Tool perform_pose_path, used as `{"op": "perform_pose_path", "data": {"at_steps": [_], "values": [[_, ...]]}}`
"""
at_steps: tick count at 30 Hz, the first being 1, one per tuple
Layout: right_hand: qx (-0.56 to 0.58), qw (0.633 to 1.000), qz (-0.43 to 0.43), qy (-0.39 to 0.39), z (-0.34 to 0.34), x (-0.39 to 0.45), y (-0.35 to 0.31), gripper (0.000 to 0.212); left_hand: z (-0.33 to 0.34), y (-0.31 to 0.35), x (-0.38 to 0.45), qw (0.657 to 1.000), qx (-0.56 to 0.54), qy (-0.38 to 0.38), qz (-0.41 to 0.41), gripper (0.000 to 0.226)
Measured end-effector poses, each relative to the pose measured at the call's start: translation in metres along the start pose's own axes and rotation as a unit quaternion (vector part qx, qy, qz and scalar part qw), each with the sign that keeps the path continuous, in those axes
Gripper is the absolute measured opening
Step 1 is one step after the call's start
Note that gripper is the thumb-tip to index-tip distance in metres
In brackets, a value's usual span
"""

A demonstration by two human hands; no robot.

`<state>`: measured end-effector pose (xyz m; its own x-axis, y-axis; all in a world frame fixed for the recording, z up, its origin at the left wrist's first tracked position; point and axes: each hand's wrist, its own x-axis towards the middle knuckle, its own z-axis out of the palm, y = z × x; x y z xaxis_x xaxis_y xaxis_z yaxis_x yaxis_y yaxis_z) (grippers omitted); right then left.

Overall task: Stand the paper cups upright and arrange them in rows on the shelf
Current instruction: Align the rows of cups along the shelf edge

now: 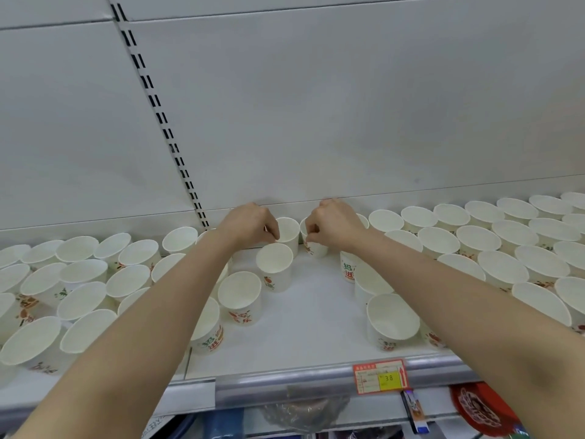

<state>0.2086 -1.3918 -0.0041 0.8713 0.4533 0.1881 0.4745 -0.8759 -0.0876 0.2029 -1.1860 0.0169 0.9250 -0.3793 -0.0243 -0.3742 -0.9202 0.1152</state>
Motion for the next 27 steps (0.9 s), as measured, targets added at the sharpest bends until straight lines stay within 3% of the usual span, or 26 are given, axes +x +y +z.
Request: {"op": "perform_pose_path", "data": {"at_steps": [6,11,15,18,23,27], "values": [[0.038,0.999,-0.022,-0.03,-0.006,-0.01,0.014,0.005,0.005,-0.004,-0.004,1.0,-0.017,0.012,-0.005,0.013],[0.015,0.999,-0.03,-0.031,-0.005,-0.008,0.016,0.019,-0.002,-0.006,-0.018,0.996,-0.077,0.047,-0.019,0.012],[0.07,0.993,-0.077,0.061,-0.01,-0.014,-0.003,0.018,-0.012,-0.01,-0.053,0.992,-0.076,0.09,-0.052,0.004],[0.107,0.983,-0.142,0.047,-0.007,-0.027,-0.024,0.018,-0.019,-0.001,-0.091,0.994,-0.059,0.054,-0.073,0.012],[0.074,0.978,-0.192,0.017,0.004,-0.035,-0.057,0.027,-0.01,0.008,-0.123,0.995,0.004,-0.085,-0.052,0.032],[0.048,0.983,-0.178,0.022,0.005,-0.043,-0.067,0.015,0.002,0.01,-0.124,0.997,0.045,-0.053,-0.012,0.014]]}}
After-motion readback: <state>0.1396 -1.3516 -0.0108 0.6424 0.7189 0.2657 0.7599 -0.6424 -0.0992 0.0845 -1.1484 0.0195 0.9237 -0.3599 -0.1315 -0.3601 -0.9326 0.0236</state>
